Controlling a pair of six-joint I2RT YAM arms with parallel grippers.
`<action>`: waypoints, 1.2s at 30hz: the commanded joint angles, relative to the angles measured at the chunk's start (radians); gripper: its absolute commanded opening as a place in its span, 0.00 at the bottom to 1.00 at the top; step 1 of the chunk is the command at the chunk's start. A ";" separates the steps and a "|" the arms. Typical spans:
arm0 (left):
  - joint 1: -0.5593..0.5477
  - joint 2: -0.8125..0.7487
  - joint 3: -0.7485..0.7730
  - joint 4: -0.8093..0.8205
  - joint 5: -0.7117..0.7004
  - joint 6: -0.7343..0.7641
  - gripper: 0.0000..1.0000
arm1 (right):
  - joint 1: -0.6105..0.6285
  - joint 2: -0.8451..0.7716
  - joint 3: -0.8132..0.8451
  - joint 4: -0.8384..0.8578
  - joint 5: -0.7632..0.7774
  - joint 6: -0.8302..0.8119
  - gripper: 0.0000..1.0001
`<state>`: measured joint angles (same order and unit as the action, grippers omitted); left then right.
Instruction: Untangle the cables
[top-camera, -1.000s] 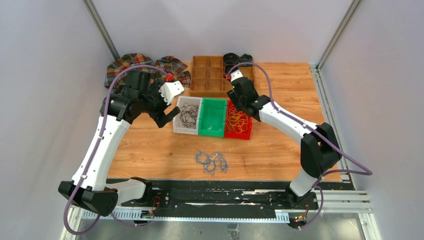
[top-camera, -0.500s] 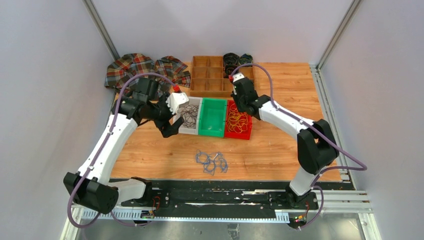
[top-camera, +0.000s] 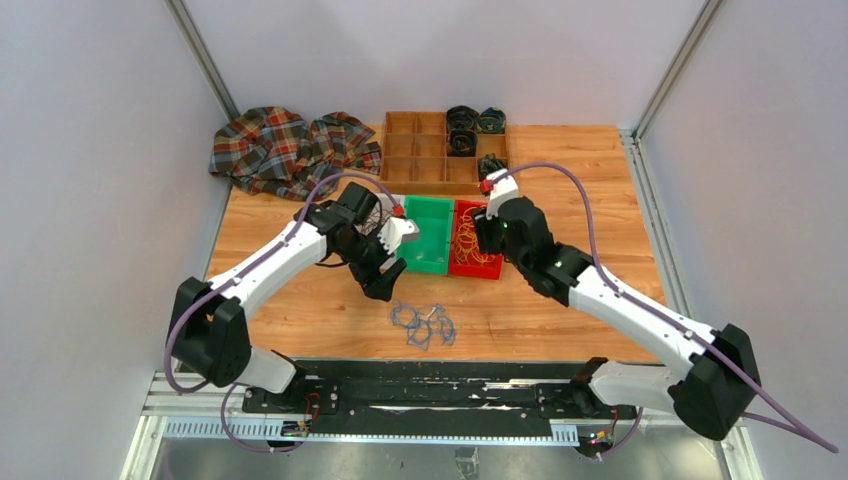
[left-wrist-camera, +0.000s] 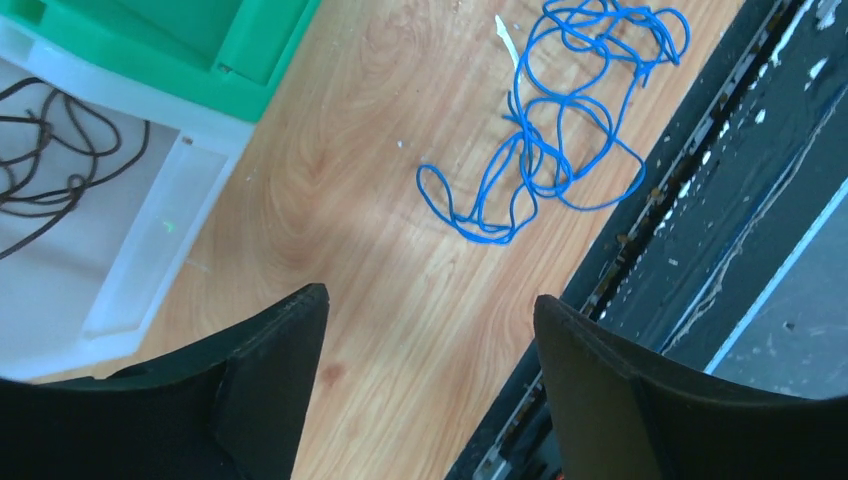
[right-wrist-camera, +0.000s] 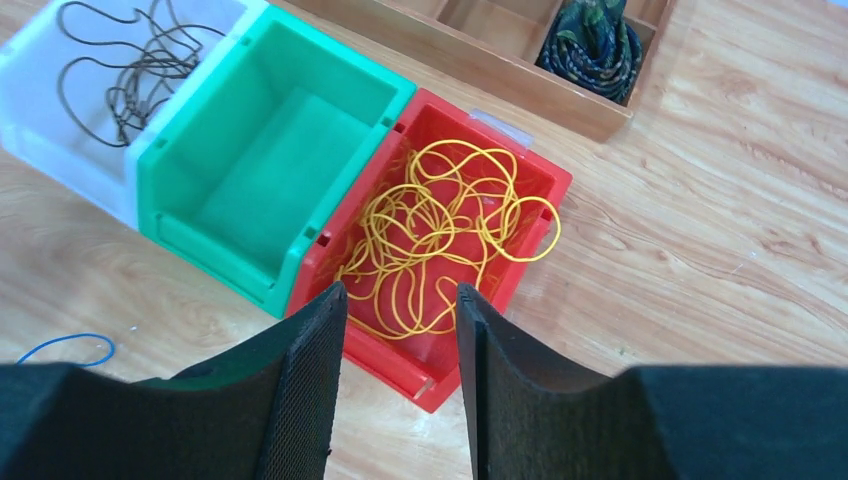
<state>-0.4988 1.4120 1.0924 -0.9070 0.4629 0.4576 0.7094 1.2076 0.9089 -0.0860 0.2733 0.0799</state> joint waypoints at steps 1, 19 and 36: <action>-0.001 0.035 -0.041 0.144 0.050 -0.251 0.76 | 0.072 -0.073 -0.069 0.051 0.084 0.000 0.45; -0.004 0.150 -0.155 0.277 0.121 -0.453 0.39 | 0.291 -0.133 -0.178 0.146 0.291 -0.010 0.34; -0.004 -0.011 0.017 0.041 0.210 -0.282 0.01 | 0.351 -0.115 -0.250 0.350 -0.020 0.124 0.37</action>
<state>-0.4999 1.4982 1.0195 -0.7490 0.5892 0.0906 1.0431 1.0935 0.6834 0.1478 0.4210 0.1310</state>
